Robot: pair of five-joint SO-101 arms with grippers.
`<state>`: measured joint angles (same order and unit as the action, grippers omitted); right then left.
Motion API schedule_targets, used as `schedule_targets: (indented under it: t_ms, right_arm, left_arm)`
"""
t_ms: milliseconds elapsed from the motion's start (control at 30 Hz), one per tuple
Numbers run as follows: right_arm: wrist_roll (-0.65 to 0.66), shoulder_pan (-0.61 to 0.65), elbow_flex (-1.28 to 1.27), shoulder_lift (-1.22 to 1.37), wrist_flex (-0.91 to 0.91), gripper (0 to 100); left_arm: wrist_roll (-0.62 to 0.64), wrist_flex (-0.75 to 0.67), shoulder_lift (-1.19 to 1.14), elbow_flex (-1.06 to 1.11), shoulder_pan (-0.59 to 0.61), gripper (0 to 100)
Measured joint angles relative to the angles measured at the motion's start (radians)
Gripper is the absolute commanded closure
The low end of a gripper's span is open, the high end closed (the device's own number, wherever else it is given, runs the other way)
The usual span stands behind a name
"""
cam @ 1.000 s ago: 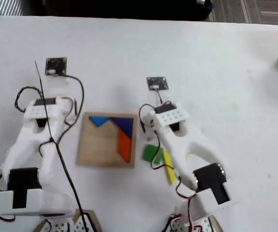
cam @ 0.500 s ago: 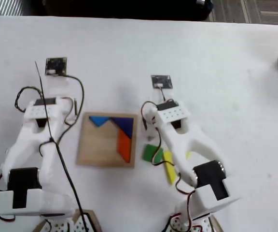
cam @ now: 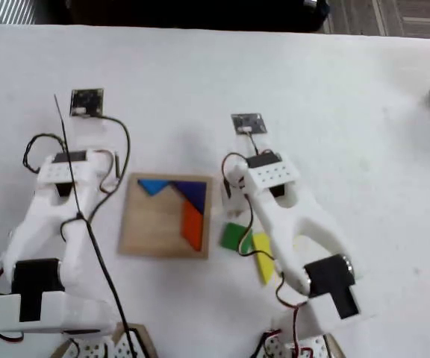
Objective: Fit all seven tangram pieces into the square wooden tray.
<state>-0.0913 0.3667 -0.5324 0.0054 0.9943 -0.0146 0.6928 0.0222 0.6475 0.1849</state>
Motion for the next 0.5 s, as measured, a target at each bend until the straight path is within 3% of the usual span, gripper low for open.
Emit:
schedule_targets:
  t_ms: [133, 267, 500]
  right_arm:
    - [0.051, 0.0, 0.0, -0.081, 0.035, 94.3]
    - [0.1, 0.017, 0.0, -0.141, 0.06, 94.3]
    - [0.408, 0.229, -0.002, -0.161, 0.081, 94.3]
  left_arm:
    - [0.006, 0.0, 0.0, 0.0, 0.018, 98]
    - [0.106, 0.0, 0.0, -0.017, 0.068, 98]
    - [0.141, 0.0, 0.0, -0.031, 0.101, 98]
